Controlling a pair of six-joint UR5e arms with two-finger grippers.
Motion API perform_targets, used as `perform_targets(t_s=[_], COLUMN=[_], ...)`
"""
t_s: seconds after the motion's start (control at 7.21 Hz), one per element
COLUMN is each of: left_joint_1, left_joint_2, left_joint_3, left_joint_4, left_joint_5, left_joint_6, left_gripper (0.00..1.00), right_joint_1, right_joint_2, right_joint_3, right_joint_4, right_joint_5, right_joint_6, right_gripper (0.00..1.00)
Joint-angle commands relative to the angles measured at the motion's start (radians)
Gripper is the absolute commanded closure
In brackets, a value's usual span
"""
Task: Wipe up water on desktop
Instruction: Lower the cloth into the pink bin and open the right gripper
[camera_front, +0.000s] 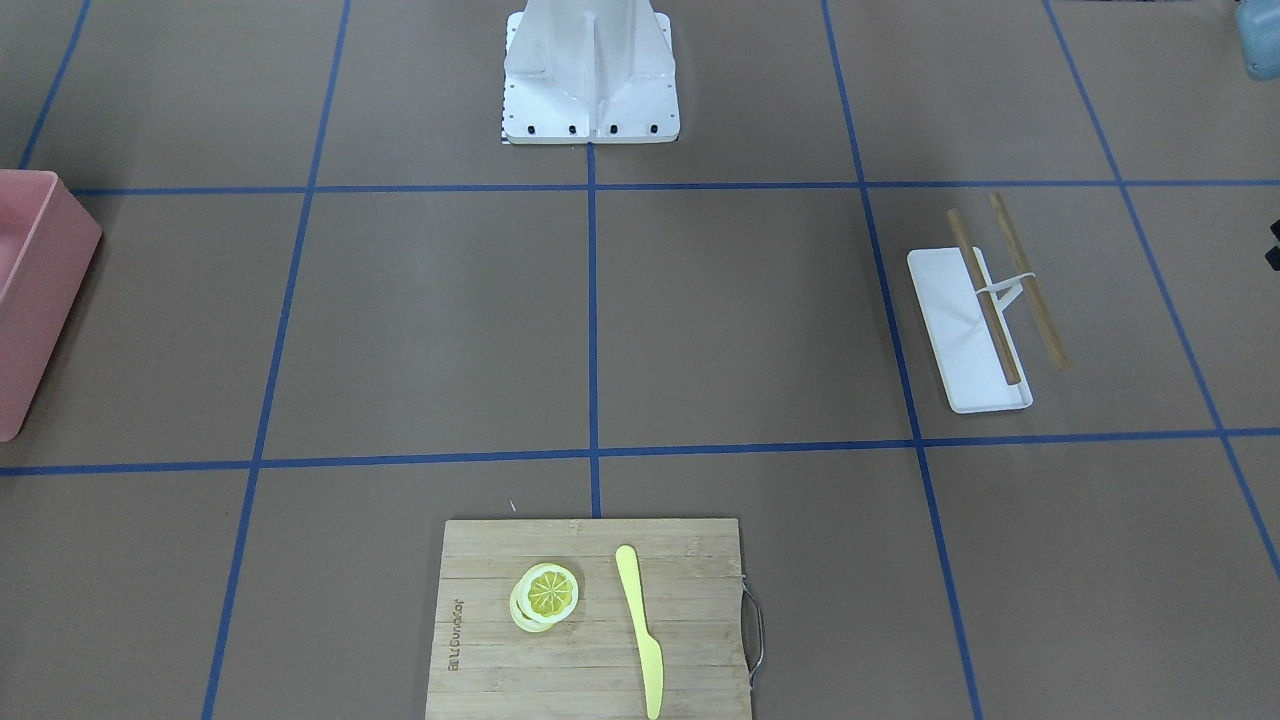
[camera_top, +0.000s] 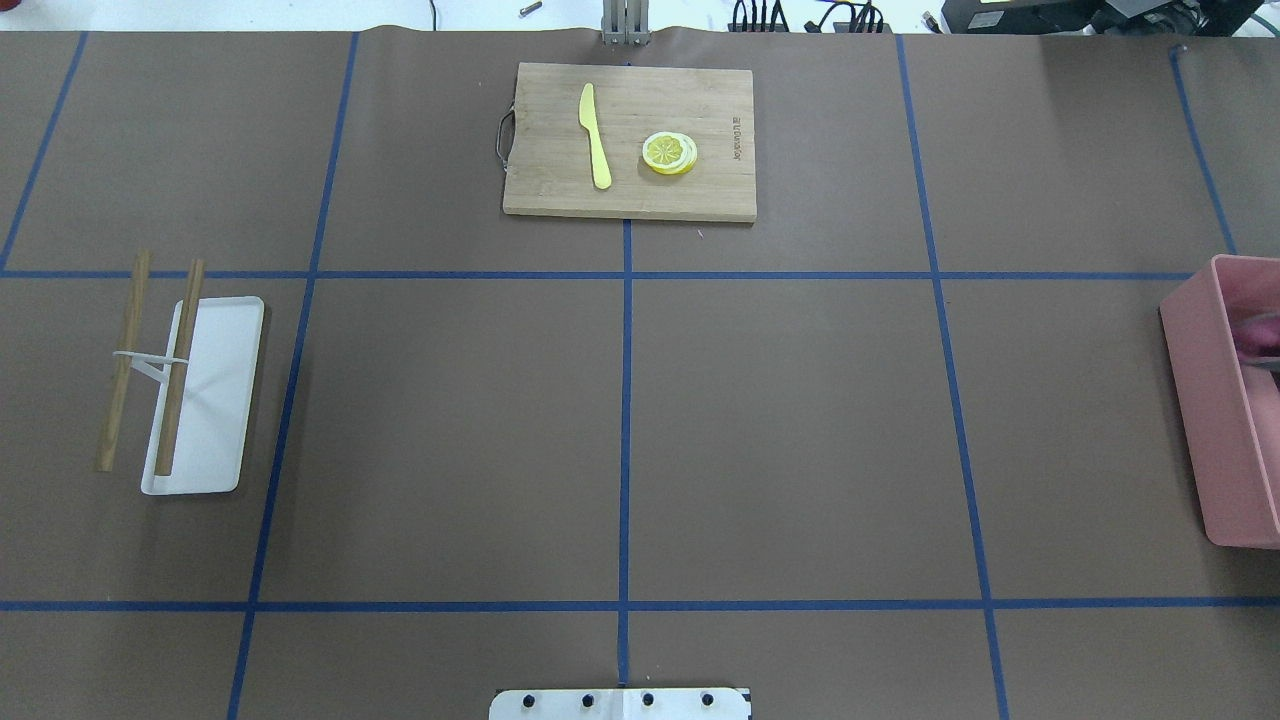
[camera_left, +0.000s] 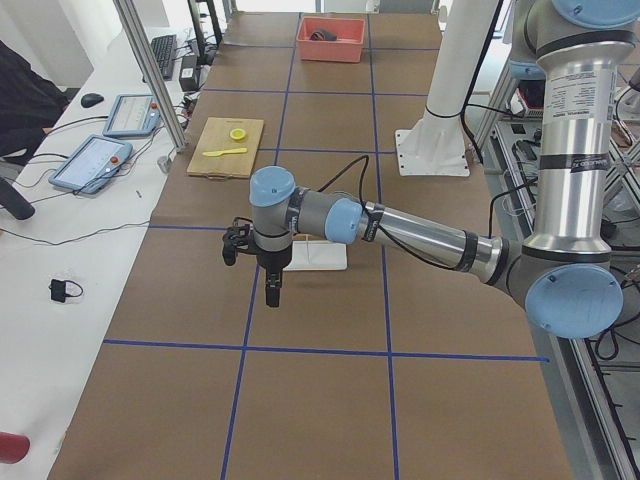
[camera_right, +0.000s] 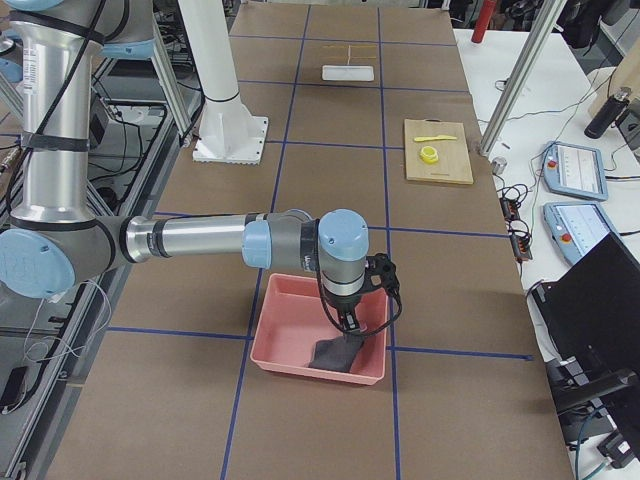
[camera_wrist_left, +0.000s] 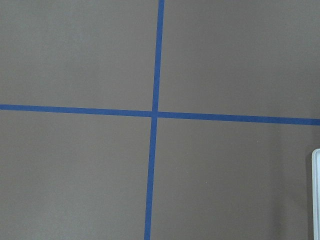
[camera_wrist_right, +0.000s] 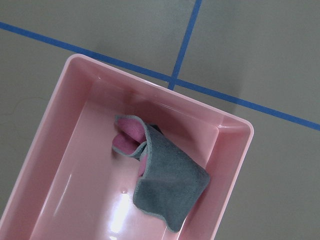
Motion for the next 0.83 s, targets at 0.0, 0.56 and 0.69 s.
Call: perform_targets(t_s=[0.0,0.56,0.69], left_joint_1=[-0.005,-0.126,-0.161], left_joint_2=[0.006,0.079,0.080], left_joint_3=[-0.008,0.052,0.116], left_joint_4=[0.000,0.015,0.009], left_joint_5=[-0.002,-0.002,-0.002], left_joint_6=[0.002,0.244,0.308], left_gripper=[0.02,0.02,0.02], right_joint_1=[0.000,0.000,0.000], right_joint_2=[0.100,0.154,0.155], right_joint_3=[-0.114,-0.138,-0.141], right_joint_4=[-0.014,-0.089,-0.103], right_joint_5=[-0.014,0.132,0.147], right_joint_6=[0.022,0.211,0.211], right_gripper=[0.00,0.00,0.00])
